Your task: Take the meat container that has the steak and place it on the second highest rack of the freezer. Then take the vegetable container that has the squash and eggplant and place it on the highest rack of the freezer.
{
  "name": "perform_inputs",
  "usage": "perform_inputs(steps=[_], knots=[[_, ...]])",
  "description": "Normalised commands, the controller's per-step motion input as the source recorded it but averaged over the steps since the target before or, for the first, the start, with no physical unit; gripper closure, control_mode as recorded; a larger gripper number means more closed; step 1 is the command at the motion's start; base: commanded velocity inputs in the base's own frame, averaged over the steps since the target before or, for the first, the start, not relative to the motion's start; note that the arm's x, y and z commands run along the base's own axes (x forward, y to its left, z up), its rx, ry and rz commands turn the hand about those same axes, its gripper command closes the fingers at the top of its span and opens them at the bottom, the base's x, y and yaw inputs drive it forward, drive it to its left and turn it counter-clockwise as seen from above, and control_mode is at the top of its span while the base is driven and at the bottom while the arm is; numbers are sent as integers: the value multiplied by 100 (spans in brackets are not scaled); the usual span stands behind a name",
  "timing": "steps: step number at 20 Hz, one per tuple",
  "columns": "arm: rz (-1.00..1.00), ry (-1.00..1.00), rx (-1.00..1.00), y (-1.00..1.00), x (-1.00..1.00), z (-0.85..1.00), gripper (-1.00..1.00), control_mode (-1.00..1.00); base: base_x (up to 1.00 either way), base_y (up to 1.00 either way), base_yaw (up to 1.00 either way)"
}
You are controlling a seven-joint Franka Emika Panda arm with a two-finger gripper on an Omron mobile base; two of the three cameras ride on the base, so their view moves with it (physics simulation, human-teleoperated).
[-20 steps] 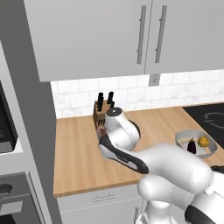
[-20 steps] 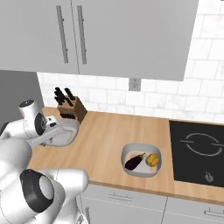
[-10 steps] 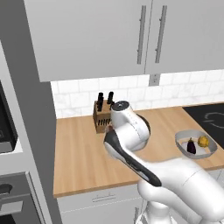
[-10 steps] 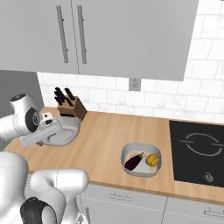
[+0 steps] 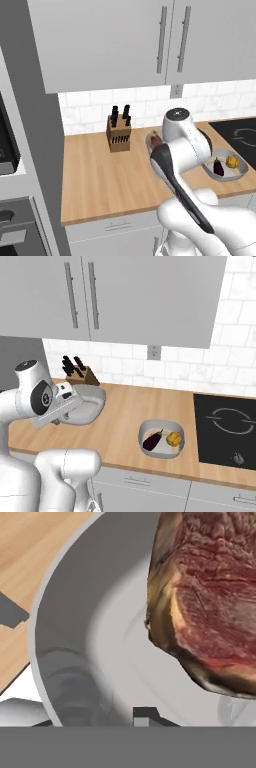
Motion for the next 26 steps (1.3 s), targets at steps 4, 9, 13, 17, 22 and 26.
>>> perform_inputs(steps=[4,9,13,17,22,26], knots=[[0,-18,2,-43,-63,24,100,-100,0,0,0],[0,-7,0,-1,-9,2,100,-100,0,0,0],[0,0,0,0,0,0,100,-100,0,0,0],[0,0,0,0,0,0,100,-100,0,0,0],[0,0,0,0,-1,0,100,100,-24,0,3],[0,0,0,0,0,0,100,100,-89,13,12]])
